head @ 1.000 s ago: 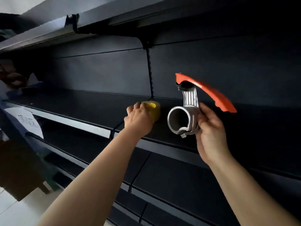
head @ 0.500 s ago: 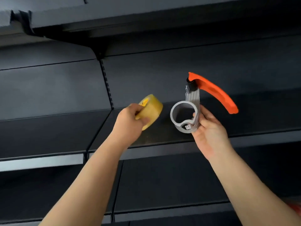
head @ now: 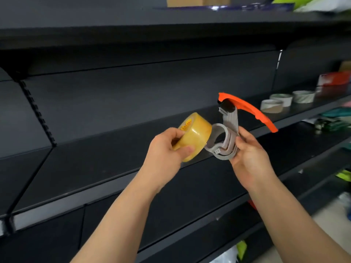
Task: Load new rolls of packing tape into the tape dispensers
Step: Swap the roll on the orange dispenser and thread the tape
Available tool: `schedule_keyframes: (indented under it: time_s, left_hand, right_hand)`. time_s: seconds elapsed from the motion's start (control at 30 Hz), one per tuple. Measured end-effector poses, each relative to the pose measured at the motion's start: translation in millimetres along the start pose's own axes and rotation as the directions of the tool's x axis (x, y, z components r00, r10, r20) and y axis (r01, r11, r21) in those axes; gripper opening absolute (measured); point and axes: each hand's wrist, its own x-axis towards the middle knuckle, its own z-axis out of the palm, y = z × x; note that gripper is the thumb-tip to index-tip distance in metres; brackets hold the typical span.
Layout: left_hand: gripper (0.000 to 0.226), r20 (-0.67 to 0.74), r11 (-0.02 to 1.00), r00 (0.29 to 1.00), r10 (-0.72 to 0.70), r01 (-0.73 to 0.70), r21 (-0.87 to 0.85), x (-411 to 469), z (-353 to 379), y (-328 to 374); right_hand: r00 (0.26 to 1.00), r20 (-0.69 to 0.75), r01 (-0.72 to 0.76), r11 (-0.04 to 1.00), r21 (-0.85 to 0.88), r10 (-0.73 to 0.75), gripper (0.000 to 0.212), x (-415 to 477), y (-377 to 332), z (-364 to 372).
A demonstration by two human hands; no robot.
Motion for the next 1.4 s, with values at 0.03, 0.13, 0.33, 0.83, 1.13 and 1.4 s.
schedule_keyframes:
  time_s: [0.03,0.13,0.33,0.83,1.13,1.4]
  left_hand:
    - [0.013,0.019,1.000,1.000,0.002,-0.002,-0.010,1,12,3]
    - [0.012,0.043,0.999,0.999,-0.004,0.006,-0.042,4,50,12]
    - [0.012,0.057,0.987,0.995,-0.081,0.088,-0.135,5,128,36]
    - [0.015,0.040,0.958,0.987,-0.156,0.161,-0.236,-6,265,88]
    - [0.016,0.090,0.966,0.989,-0.118,0.136,-0.222,-2,285,100]
    - [0.029,0.324,0.915,0.946,0.025,0.109,-0.389,16,283,96]
  right_hand:
    - [0.999,-0.031,0.010,1.000,-0.004,-0.010,0.039,0,-5,-9]
    - [0.996,-0.079,0.029,0.999,-0.036,-0.032,0.042,1,-21,-37]
    - [0.991,-0.128,0.035,0.994,-0.103,-0.048,0.039,-2,-58,-91]
    - [0.994,-0.110,0.008,0.990,-0.141,-0.024,0.033,8,-121,-209]
    - [0.992,-0.125,-0.020,0.992,-0.121,0.005,0.038,20,-128,-239]
    - [0.969,-0.247,-0.025,0.999,-0.045,0.013,0.041,44,-135,-267]
